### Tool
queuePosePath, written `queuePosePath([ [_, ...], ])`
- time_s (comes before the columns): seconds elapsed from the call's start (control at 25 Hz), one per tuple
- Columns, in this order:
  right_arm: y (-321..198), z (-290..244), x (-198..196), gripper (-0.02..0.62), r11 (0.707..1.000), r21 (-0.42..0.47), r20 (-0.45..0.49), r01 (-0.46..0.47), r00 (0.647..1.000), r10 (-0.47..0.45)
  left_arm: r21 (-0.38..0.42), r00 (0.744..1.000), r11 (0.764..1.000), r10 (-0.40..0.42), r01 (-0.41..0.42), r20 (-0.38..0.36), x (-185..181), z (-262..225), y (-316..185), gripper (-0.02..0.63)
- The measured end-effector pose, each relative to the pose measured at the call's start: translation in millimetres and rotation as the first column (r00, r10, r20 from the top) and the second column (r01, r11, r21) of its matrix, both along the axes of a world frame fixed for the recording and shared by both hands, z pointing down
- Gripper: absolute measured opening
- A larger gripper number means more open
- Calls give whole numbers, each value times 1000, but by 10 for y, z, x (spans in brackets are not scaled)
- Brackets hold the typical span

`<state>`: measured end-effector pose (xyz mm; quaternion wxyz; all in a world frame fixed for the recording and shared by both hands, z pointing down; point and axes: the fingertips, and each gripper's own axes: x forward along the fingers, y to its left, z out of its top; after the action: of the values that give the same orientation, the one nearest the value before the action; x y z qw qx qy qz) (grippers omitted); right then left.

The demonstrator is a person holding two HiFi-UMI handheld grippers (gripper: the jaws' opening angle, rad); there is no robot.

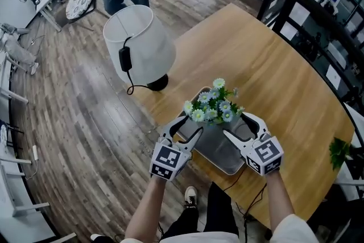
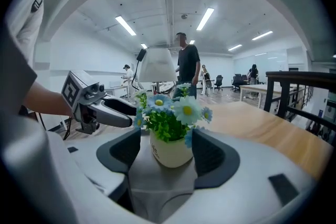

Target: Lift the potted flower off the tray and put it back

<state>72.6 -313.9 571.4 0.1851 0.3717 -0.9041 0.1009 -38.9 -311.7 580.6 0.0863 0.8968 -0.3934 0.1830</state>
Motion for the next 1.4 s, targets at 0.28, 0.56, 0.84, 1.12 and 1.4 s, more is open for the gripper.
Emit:
queuePosePath([
  [0.28, -250, 135, 14, 355, 998, 5, -4, 56, 998, -56, 8, 999, 999, 38, -38, 37, 23, 159, -295, 273],
  [0.56, -408, 382, -61, 390, 988, -16, 2, 155, 988, -155, -26, 995, 995, 97, -96, 15, 112, 408, -336, 307],
  [0.84, -562, 635, -105, 405, 971, -16, 7, 237, 971, -237, -23, 990, 990, 141, -141, 29, 241, 550, -410, 312],
  [1.12, -600, 738, -171, 405, 942, -26, -37, 334, 941, -335, -17, 986, 986, 165, -165, 37, 294, 548, -487, 313],
  [1.4, -600, 756, -248, 405, 935, -43, -74, 353, 932, -355, -24, 986, 987, 158, -157, 50, 277, 534, -494, 313],
])
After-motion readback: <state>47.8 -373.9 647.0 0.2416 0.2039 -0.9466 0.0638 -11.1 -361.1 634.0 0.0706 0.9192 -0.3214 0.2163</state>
